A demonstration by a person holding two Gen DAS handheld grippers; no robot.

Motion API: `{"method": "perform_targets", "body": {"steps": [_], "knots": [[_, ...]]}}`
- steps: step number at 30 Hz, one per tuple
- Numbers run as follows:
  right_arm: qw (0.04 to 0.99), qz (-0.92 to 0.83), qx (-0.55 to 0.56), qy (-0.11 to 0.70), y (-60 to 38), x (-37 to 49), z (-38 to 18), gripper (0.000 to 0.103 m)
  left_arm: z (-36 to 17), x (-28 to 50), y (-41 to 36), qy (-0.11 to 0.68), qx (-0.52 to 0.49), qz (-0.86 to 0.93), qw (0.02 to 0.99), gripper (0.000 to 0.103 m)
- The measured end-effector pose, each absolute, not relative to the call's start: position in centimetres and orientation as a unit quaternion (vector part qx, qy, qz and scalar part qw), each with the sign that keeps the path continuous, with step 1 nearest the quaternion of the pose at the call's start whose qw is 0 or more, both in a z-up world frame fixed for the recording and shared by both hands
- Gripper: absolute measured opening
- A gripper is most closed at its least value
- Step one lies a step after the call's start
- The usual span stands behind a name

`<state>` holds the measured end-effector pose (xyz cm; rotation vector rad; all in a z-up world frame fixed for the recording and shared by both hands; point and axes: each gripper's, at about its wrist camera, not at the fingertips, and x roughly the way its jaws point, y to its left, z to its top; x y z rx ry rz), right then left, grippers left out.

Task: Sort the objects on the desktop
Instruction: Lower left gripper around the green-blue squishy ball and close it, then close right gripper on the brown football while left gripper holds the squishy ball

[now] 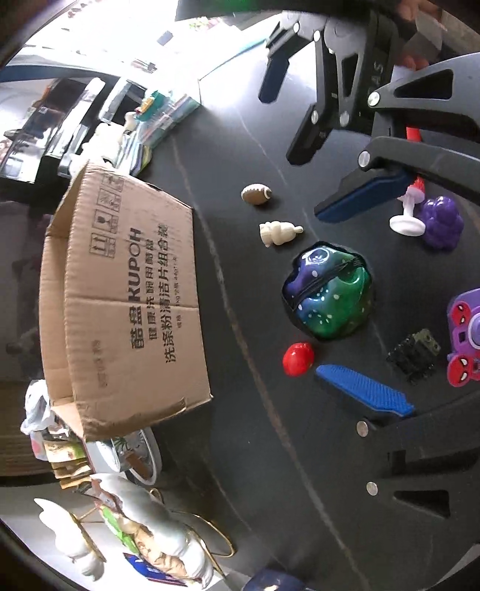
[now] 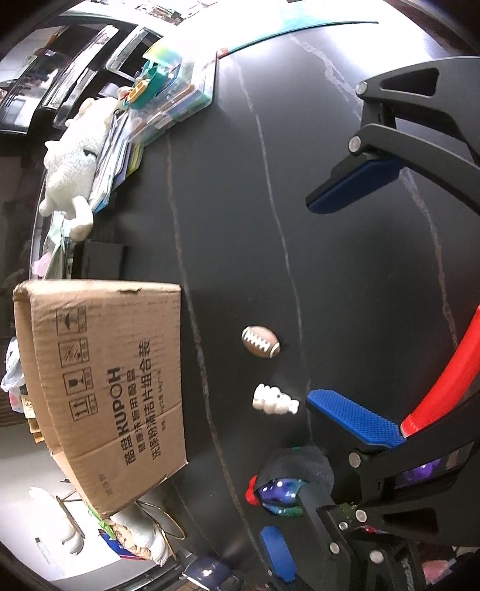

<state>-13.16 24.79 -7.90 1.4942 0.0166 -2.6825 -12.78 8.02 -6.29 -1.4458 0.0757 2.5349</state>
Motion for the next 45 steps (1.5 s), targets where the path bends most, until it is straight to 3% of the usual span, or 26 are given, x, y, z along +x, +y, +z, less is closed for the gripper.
{"method": "perform_targets", "body": {"steps": [5, 28, 38, 43, 45], "knots": [[0.036, -0.874, 0.485, 0.002, 25.4, -13.3, -8.1, 0.095, -7.4, -13.1, 8.4, 0.024, -0.504, 0.856, 0.111, 0.062], [0.073, -0.870, 0.488, 0.026, 23.0, -16.9, -10.1, 0.077, -8.7, -13.6, 8.9, 0.046, -0.504, 0.855, 0.112, 0.060], [0.073, -0.863, 0.499, 0.023, 22.8, -17.3, -10.8, 0.054, -8.8, -13.6, 9.2, 0.043, -0.507, 0.854, 0.104, 0.060], [0.082, -0.864, 0.497, 0.018, 22.8, -17.3, -10.6, 0.036, -8.7, -13.7, 9.0, 0.035, -0.510, 0.853, 0.104, 0.060], [0.089, -0.862, 0.498, 0.014, 22.6, -17.3, -10.5, 0.024, -8.7, -13.7, 8.9, 0.028, -0.512, 0.852, 0.104, 0.060]]}}
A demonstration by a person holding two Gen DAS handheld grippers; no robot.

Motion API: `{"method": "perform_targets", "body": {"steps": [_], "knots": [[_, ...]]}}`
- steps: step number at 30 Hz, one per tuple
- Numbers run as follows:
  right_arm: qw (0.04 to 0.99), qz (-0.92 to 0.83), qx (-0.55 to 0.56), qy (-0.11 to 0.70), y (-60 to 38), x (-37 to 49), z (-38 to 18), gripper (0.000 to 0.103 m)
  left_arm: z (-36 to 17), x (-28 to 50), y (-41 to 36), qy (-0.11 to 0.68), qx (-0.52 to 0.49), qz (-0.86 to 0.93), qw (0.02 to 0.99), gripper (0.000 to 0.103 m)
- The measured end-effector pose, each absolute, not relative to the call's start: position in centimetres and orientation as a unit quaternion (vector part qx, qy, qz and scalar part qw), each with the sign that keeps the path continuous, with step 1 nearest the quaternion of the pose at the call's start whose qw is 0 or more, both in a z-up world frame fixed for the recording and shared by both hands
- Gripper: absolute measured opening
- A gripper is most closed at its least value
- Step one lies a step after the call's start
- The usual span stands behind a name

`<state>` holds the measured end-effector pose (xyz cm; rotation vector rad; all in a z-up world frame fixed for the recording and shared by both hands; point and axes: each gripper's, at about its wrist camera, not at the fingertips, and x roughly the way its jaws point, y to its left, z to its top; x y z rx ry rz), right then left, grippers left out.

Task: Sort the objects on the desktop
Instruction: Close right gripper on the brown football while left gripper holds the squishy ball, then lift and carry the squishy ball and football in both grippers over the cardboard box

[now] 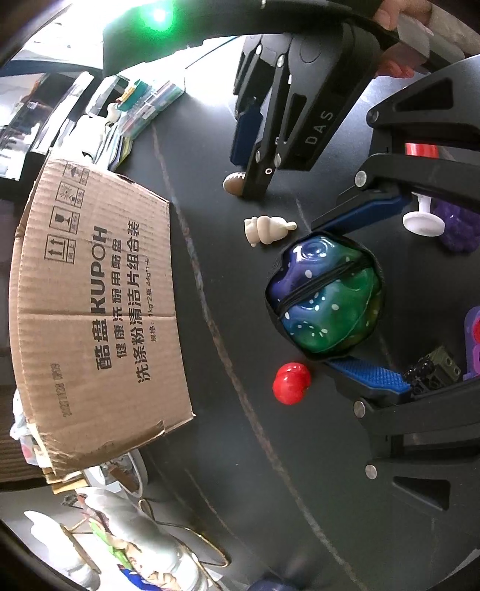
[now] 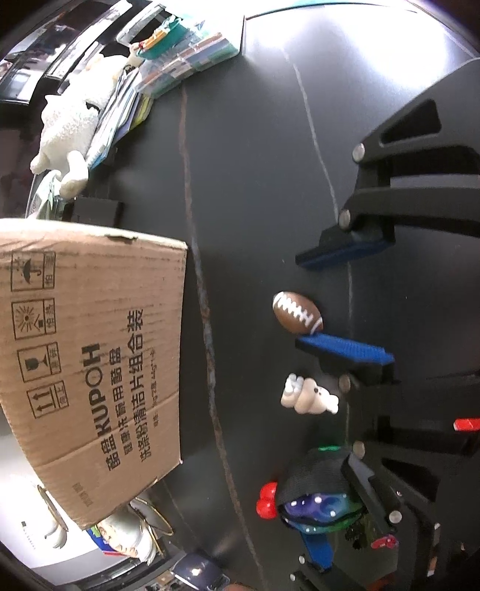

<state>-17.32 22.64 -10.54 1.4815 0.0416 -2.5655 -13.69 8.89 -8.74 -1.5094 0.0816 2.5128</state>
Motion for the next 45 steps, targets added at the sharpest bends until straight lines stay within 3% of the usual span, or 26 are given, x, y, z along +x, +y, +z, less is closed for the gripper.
{"method": "perform_targets", "body": {"steps": [2, 27, 45], "knots": [[0.092, -0.862, 0.498, 0.014, 22.5, -17.3, -10.3, 0.019, -8.8, -13.7, 8.8, 0.023, -0.513, 0.852, 0.105, 0.060], [0.086, -0.880, 0.467, 0.015, 22.0, -15.2, -6.9, 0.018, -5.4, -11.7, 8.0, 0.019, -0.489, 0.866, 0.101, 0.059], [0.098, -0.902, 0.421, 0.011, 21.3, -12.2, -1.1, 0.018, -0.2, -9.9, 5.8, 0.008, -0.444, 0.892, 0.088, 0.060]]}}
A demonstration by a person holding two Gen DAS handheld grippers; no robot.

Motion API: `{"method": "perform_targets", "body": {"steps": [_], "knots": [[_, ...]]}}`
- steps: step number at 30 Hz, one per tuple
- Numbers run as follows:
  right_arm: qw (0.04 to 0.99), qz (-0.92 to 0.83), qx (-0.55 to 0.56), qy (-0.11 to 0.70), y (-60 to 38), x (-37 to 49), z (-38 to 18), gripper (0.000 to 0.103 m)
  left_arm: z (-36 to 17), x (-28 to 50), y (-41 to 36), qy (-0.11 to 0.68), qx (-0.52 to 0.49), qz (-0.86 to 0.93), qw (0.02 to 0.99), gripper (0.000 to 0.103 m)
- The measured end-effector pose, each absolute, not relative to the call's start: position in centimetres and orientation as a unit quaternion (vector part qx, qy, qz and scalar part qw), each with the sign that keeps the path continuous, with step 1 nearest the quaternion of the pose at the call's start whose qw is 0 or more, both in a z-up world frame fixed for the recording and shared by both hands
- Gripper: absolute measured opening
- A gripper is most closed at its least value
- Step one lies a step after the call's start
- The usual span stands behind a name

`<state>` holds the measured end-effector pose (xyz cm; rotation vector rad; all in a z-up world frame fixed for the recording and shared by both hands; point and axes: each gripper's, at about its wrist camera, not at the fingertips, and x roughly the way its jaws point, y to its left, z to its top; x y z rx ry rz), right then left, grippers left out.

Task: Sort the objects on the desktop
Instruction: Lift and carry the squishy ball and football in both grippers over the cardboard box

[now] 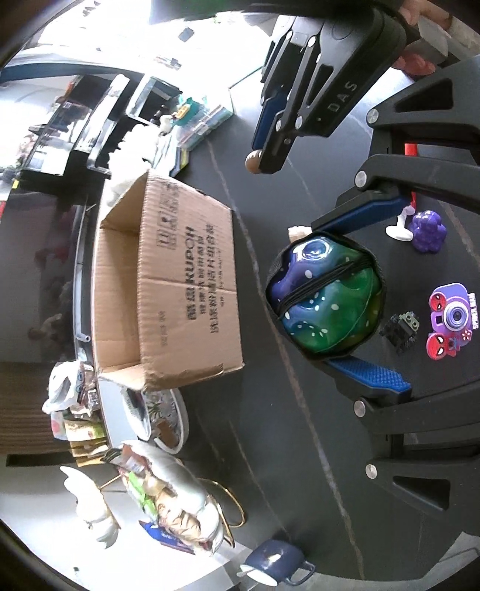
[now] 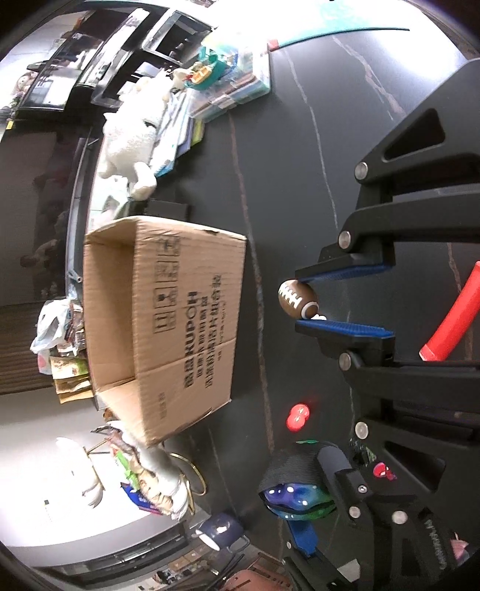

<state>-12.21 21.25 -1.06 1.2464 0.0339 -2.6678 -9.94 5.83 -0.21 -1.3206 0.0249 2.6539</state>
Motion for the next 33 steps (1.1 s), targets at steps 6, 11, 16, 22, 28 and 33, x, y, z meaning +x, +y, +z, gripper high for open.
{"method": "perform_targets", "body": {"steps": [6, 11, 16, 22, 28, 33], "knots": [[0.098, -0.907, 0.408, 0.027, 20.8, -11.7, 1.1, 0.018, 2.0, -10.3, 4.9, 0.003, -0.435, 0.897, 0.086, 0.060], [0.099, -0.910, 0.403, 0.030, 20.6, -11.7, 2.1, 0.018, 3.8, -10.9, 4.4, 0.003, -0.427, 0.900, 0.089, 0.060], [0.100, -0.911, 0.398, 0.030, 20.5, -11.4, 3.1, 0.018, 4.9, -11.3, 4.5, 0.012, -0.422, 0.902, 0.090, 0.060], [0.101, -0.914, 0.391, 0.032, 20.6, -11.3, 4.2, 0.018, 5.5, -11.5, 4.5, 0.013, -0.420, 0.903, 0.093, 0.060], [0.099, -0.918, 0.383, 0.040, 20.6, -11.2, 5.3, 0.018, 5.7, -11.7, 4.5, 0.016, -0.418, 0.903, 0.093, 0.060], [0.098, -0.919, 0.378, 0.042, 20.5, -11.3, 5.8, 0.018, 5.7, -12.1, 4.4, 0.014, -0.421, 0.902, 0.094, 0.060]]}}
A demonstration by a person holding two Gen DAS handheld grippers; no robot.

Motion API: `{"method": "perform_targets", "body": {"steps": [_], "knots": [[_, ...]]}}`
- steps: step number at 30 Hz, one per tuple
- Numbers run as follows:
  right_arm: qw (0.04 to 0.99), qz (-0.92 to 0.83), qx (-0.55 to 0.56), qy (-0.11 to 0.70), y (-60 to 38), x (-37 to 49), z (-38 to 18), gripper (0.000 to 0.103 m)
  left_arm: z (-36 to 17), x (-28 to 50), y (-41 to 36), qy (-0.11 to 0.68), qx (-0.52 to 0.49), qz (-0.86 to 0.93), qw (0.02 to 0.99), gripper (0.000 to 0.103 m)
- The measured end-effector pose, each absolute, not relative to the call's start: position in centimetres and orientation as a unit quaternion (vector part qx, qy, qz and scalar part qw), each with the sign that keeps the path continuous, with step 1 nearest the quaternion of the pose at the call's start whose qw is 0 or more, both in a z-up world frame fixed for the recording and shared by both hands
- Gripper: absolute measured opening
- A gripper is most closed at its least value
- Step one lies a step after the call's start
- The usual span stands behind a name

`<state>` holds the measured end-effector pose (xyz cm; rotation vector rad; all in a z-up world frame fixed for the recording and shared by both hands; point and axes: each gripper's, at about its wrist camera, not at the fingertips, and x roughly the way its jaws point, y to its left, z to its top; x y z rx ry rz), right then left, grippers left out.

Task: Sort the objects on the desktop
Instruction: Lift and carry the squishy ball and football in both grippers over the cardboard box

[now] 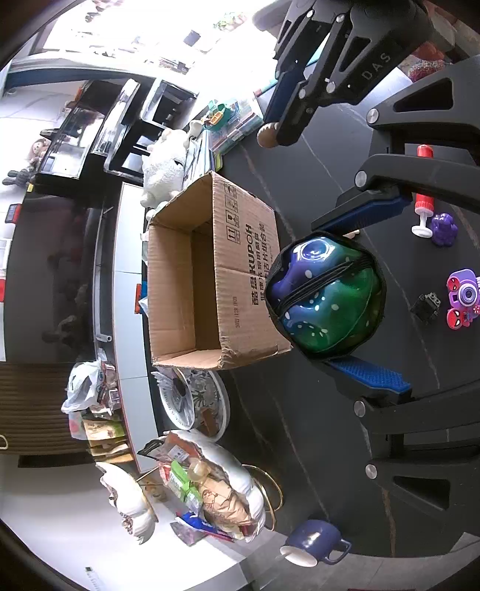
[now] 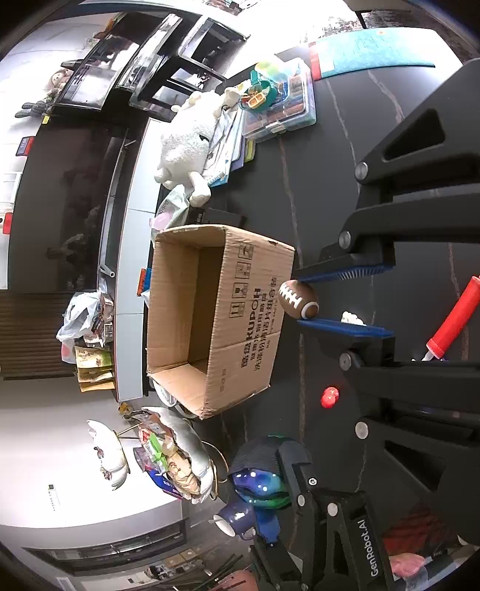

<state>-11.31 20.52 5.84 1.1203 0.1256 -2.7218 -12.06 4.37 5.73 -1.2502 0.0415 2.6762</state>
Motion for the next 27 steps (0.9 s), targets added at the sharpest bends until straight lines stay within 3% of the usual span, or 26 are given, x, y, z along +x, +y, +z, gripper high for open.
{"method": "perform_targets", "body": {"steps": [27], "knots": [[0.099, -0.922, 0.373, 0.047, 20.1, -14.3, 7.3, 0.018, 7.1, -15.5, 3.9, 0.009, -0.418, 0.904, 0.086, 0.060]]}}
